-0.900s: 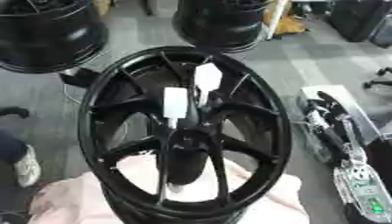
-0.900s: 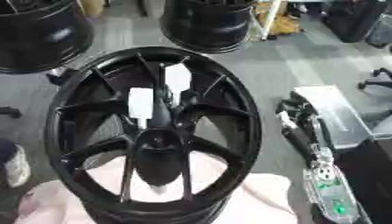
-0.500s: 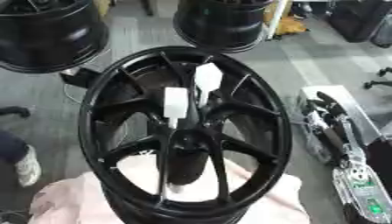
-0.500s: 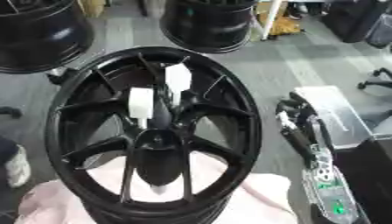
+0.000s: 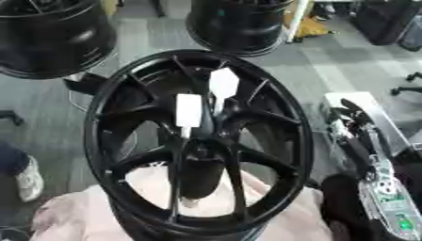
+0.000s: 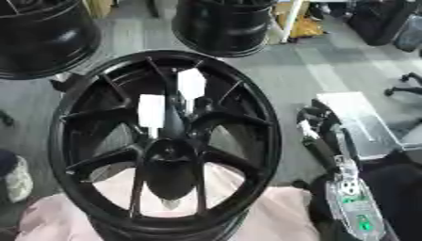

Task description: Pull the pin out of the wheel hub.

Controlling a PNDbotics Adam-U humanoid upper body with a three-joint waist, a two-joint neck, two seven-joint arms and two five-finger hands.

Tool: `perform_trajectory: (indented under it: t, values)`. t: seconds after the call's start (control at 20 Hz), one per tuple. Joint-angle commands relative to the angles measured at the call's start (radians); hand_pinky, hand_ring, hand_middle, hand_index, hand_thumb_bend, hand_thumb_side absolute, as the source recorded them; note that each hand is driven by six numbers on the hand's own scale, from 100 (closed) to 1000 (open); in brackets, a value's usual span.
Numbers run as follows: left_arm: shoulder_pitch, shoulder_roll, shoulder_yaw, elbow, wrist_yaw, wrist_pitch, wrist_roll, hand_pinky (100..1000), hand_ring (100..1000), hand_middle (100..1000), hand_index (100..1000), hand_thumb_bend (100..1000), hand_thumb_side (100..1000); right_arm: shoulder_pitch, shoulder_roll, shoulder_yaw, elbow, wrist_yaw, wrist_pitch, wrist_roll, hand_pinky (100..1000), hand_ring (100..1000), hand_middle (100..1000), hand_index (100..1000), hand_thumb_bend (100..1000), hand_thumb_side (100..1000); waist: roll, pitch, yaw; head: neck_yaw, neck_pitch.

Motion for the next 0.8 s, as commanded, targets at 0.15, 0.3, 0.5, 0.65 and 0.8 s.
perform_trajectory:
  t: [0.15,0.3,0.5,0.65,0.8]
  values:
    - [-0.063,0.194,-0.057,0.035,0.005,-0.080,-0.029,769,729,729,765,508,556,-0.009,-0.022,0.000,-0.005,0.007,0.000,0.006,694,706,753,912,161,495,0.010,-0.022,-0.009,0.006,-0.002]
    - [-0.115,0.349,-0.144,0.092,0.013,-0.155,-0.092,775,735,738,783,520,539,-0.009,-0.027,0.003,-0.003,0.009,0.000,0.009,693,705,752,912,161,495,0.016,-0.025,-0.016,0.012,-0.002]
    - [-0.218,0.547,-0.304,0.171,0.008,-0.277,-0.207,780,735,716,801,565,521,-0.007,-0.033,0.008,-0.001,0.010,0.000,0.014,693,705,753,912,161,495,0.030,-0.030,-0.023,0.028,0.001]
    - [-0.317,0.675,-0.454,0.202,-0.004,-0.359,-0.312,781,733,696,806,590,498,-0.007,-0.040,0.016,0.002,0.013,0.000,0.022,694,705,753,913,161,495,0.043,-0.035,-0.033,0.038,0.002]
    - [-0.375,0.736,-0.539,0.211,-0.008,-0.410,-0.392,780,725,684,808,606,485,-0.003,-0.049,0.017,0.005,0.015,0.001,0.025,694,705,753,912,161,495,0.052,-0.041,-0.042,0.039,0.008]
